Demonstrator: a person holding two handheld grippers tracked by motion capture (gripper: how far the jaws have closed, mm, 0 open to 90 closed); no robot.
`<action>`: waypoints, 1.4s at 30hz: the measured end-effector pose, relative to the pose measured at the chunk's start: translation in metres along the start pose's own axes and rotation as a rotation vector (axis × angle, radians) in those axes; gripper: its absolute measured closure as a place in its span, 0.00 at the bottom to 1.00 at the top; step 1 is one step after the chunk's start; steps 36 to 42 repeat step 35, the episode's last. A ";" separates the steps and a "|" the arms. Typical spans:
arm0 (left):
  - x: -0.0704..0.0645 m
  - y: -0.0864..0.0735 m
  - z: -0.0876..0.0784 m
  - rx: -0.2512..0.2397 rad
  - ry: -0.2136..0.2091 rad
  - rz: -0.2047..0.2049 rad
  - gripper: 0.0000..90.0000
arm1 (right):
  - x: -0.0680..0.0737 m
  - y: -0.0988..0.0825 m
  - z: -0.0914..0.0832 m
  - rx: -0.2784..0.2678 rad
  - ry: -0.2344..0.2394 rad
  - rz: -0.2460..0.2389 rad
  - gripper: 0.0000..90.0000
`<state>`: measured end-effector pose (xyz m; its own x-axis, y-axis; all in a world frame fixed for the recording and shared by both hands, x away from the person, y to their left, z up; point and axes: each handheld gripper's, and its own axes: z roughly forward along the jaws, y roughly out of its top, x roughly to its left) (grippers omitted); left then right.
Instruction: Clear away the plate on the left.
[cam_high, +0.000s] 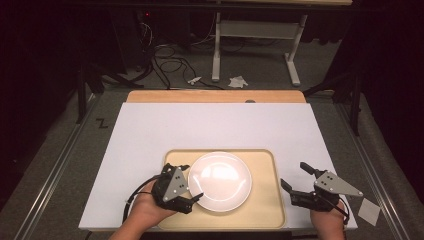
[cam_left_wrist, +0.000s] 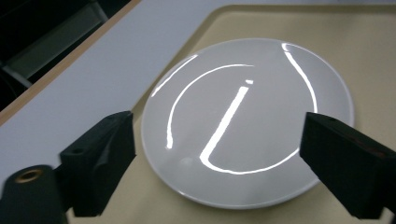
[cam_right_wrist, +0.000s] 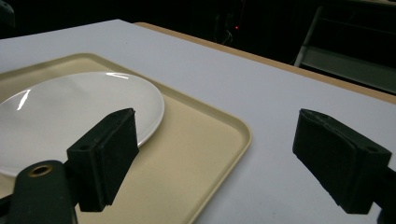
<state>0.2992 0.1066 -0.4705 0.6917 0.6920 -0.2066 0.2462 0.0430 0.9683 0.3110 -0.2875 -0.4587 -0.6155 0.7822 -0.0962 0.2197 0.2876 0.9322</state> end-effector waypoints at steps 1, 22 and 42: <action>0.005 0.003 -0.003 -0.016 0.017 -0.018 0.03 | 0.000 0.000 0.000 -0.001 0.001 -0.001 0.17; 0.089 0.013 -0.093 -0.231 0.304 -0.100 0.00 | -0.001 -0.001 -0.001 -0.001 -0.009 0.011 0.17; 0.084 0.011 -0.087 -0.222 0.255 -0.085 0.00 | 0.002 -0.002 0.003 0.021 -0.033 0.017 0.18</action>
